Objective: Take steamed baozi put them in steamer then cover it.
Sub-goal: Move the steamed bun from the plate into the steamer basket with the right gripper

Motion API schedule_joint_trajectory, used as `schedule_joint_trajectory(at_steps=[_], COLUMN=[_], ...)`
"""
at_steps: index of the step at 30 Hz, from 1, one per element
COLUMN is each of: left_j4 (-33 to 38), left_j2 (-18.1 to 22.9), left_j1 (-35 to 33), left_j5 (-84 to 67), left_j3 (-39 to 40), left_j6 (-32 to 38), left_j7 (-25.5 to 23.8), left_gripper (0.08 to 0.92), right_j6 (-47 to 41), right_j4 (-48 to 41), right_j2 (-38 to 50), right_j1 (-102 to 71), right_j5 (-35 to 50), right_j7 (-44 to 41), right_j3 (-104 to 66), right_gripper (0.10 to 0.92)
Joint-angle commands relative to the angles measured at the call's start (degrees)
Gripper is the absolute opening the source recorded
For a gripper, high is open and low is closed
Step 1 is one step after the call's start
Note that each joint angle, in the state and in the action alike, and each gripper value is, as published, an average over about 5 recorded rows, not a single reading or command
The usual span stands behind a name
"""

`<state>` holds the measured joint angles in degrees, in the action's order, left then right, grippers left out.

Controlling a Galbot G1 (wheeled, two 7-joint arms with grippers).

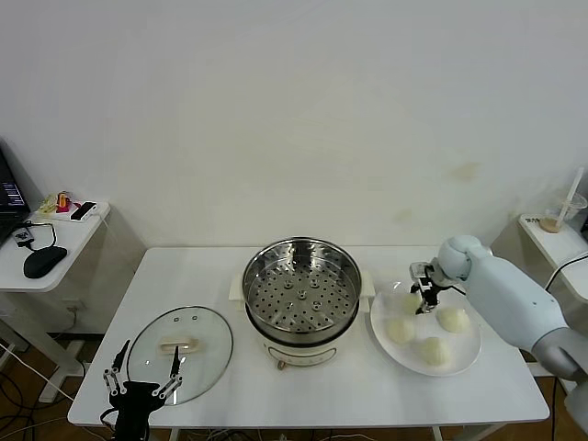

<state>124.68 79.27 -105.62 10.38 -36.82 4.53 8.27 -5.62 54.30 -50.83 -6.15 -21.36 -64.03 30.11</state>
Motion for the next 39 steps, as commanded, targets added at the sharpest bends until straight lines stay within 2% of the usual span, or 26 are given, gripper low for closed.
schedule_joint_trajectory(at_steps=[1,11,16,22,27,33,39], left_j4=[0.0,-1.3,-2.2,-2.7,-2.8,-2.7,-2.9], left_j2=[-0.1,-1.0,-1.5,-1.7,-2.3,-2.9,-2.8], left_j1=[0.1,1.4,2.2,2.7,2.6,2.2,2.1], left_j5=[0.0,-0.5,-1.6,-1.7,-2.7,-6.0,-6.8], left_j3=[0.1,1.6,1.6,1.7,1.1,0.4,-0.1], left_j6=[-0.1,-0.3,-0.5,-0.6,-0.9,-2.1,-2.4], left_j7=[-0.1,-0.4,-0.5,-0.9,-1.1,-1.7,-2.0], left_gripper=[0.823,0.823,0.823,0.823,0.823,0.823,0.823], right_j6=[0.1,-1.5,-1.9,-0.8,1.1,5.1,10.8], right_j4=[2.1,15.0,18.6,20.7,22.4,25.3,25.5], right_j2=[1.4,12.2,13.6,9.9,5.0,-0.5,-6.3], right_j1=[0.9,13.2,21.7,30.8,36.7,38.2,37.8], right_j5=[1.8,13.8,20.5,28.4,31.4,31.6,27.5], right_j7=[-0.3,-1.1,-0.4,1.1,3.0,6.6,8.5], right_j3=[0.5,8.2,13.2,19.8,26.1,32.0,38.1], right_gripper=[0.585,0.593,0.594,0.594,0.594,0.594,0.594])
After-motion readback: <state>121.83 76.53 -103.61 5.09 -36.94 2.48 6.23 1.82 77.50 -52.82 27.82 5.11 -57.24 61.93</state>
